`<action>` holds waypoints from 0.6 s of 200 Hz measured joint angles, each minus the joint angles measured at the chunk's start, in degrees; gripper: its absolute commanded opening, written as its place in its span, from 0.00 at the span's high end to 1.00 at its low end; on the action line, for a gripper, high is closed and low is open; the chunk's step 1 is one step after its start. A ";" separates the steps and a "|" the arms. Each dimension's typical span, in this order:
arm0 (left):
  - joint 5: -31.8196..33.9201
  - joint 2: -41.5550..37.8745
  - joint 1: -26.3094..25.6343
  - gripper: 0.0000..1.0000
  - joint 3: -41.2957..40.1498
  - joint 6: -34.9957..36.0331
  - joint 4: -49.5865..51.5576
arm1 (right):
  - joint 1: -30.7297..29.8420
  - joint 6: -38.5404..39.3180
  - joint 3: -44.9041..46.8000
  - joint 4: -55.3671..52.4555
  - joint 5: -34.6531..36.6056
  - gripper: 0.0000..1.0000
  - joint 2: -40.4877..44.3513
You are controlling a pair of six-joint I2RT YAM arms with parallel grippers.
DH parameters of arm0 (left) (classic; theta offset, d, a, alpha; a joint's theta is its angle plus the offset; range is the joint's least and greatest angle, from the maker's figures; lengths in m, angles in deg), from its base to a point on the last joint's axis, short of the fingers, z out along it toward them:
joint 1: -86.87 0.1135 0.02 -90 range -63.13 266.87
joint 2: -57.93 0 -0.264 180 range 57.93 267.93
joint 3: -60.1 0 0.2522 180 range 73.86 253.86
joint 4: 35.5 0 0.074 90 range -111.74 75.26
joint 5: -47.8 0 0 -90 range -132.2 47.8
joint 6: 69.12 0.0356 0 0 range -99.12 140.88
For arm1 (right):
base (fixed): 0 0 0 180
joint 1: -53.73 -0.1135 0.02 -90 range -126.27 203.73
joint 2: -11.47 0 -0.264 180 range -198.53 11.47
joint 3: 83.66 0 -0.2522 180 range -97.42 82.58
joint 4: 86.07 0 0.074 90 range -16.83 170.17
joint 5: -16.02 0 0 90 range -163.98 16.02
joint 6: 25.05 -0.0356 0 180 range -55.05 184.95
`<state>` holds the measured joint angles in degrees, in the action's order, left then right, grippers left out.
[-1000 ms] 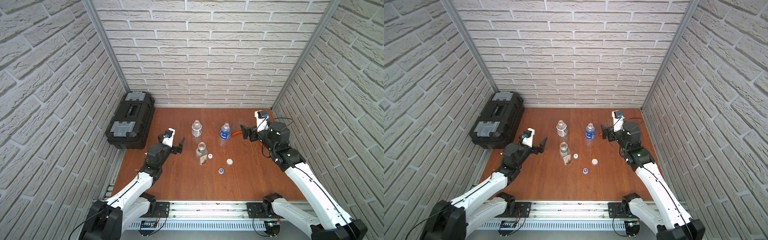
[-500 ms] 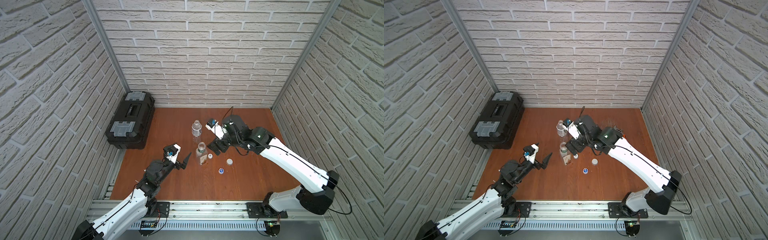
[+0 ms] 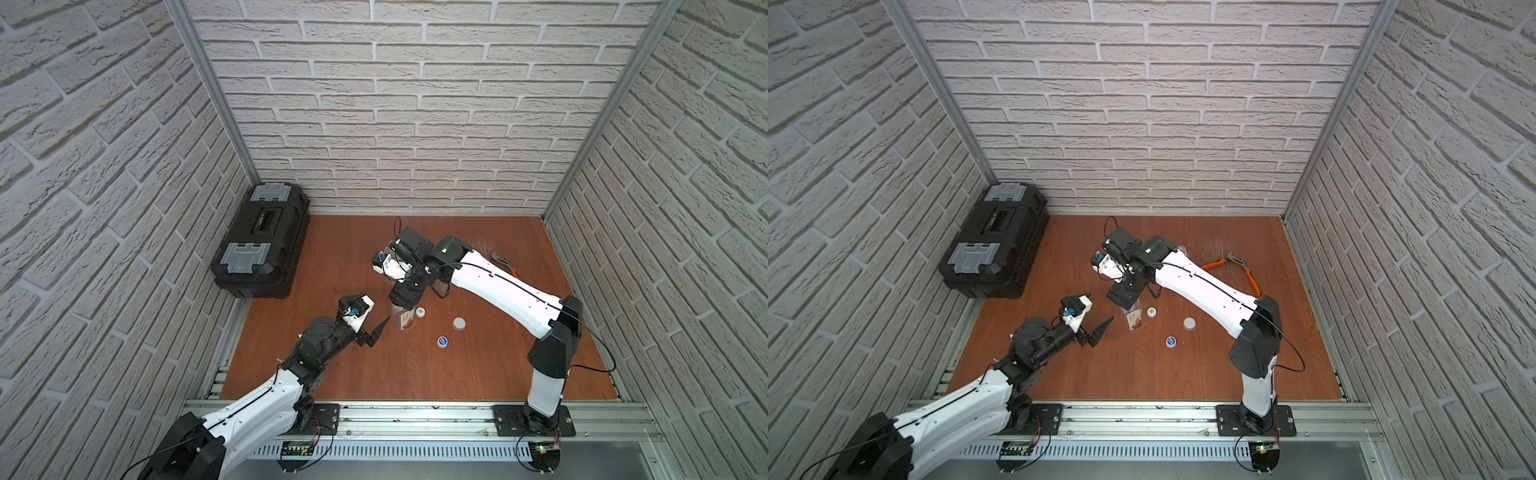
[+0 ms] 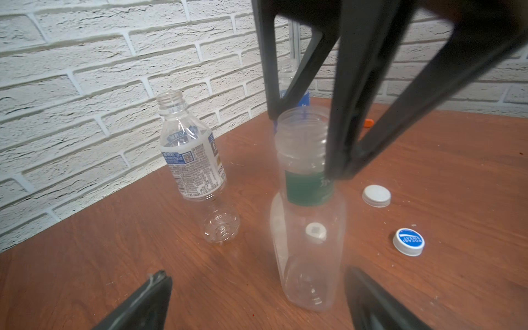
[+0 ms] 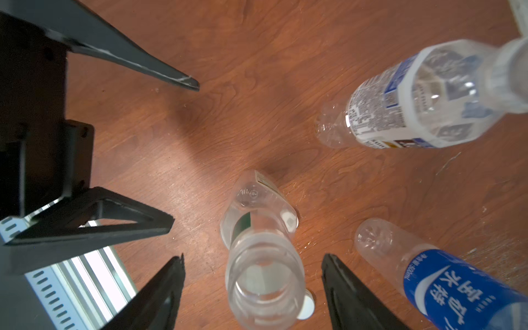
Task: Screw on the bottle caps
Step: Pick up the plastic bottle at the center of the board.
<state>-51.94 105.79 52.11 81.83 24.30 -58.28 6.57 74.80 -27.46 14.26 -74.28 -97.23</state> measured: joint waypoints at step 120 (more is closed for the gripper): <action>-8.24 16.94 0.00 0.02 0.50 -1.18 -17.53 | 0.52 -1.90 -1.14 -3.69 -2.03 0.87 -1.97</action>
<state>-60.18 122.73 52.11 82.33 23.12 -75.80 7.09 72.90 -28.60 10.56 -76.31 -99.20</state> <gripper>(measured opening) 0.983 0.422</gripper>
